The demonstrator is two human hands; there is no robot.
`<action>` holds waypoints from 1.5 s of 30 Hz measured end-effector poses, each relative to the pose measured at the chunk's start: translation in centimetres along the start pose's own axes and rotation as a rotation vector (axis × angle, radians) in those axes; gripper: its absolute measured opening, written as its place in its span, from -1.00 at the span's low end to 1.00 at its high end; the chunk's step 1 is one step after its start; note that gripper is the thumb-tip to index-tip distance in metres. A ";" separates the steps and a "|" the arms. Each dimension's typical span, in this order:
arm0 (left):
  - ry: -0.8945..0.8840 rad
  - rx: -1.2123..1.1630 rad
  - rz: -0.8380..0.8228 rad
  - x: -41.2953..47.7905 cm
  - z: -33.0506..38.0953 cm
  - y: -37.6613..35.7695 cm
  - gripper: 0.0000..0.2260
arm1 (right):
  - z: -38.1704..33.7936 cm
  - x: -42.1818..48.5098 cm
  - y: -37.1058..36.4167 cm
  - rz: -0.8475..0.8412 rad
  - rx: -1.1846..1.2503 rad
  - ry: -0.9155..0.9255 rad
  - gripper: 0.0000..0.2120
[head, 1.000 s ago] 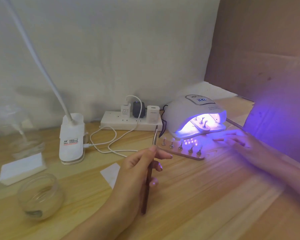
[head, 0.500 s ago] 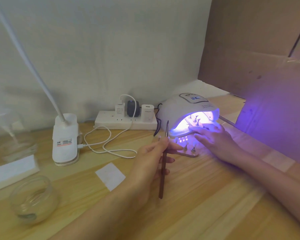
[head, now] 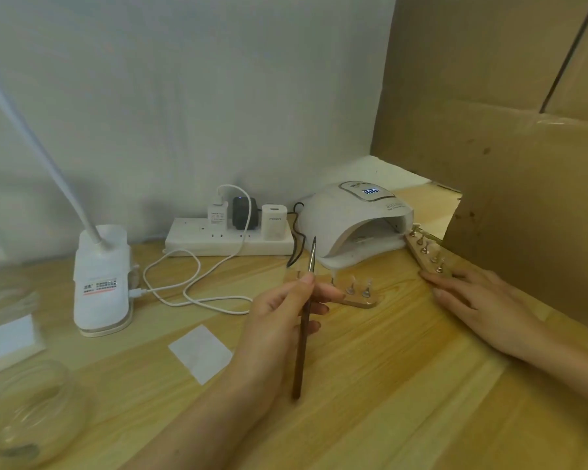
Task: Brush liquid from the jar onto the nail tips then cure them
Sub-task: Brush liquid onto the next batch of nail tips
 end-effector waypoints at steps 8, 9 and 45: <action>0.002 0.018 -0.008 0.1 -0.1 0.1 -0.67 | 0.7 5.5 -1.3 -0.052 -0.109 -0.108 -0.52; 0.000 0.016 -0.011 0.0 0.0 0.1 -0.67 | 0.6 6.4 -1.5 -0.048 -0.109 -0.122 -0.53; 0.010 -0.030 -0.037 -0.1 0.3 -0.1 -0.70 | -6.7 3.5 1.6 0.202 0.539 0.423 -0.33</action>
Point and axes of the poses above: each hand's wrist, its own x-axis towards the middle knuckle, its own y-axis out of the back of the hand, z = x × y, the point moved 6 cm from there along x, towards the middle knuckle, and after that the axes turned 13 degrees about -x, right-handed, at the moved point
